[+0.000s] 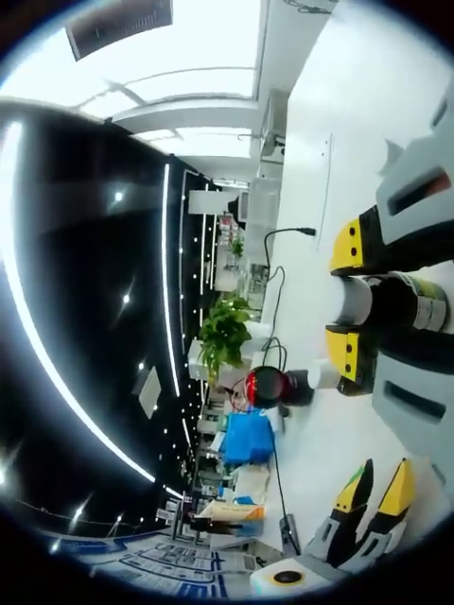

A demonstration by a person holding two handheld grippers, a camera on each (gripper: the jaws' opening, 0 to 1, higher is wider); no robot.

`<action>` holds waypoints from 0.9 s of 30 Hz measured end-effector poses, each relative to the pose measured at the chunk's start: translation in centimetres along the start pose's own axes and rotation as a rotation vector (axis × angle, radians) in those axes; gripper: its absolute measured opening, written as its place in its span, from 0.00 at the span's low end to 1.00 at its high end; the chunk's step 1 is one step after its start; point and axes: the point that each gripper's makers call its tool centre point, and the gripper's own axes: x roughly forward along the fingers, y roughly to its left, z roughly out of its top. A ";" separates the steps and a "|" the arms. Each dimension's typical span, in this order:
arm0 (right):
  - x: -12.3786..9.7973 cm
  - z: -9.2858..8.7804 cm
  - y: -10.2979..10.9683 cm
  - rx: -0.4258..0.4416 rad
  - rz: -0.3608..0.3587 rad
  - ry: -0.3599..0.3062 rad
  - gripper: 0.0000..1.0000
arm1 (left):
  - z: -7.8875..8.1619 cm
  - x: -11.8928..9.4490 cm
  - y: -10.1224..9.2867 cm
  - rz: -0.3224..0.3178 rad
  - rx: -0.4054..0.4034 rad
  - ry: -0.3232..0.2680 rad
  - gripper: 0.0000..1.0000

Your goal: Rotate the medicine bottle to make it face forward pick up the medicine bottle inspect the drug traceability code place the medicine on the table

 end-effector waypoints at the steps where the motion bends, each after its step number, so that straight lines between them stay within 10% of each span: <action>1: 0.0 0.0 0.0 -0.005 -0.014 -0.001 0.17 | 0.0 0.0 0.0 0.000 0.000 0.000 0.13; 27: 0.2 0.0 -0.3 -0.033 -0.075 0.011 0.17 | 0.0 0.0 0.0 0.000 -0.001 0.002 0.14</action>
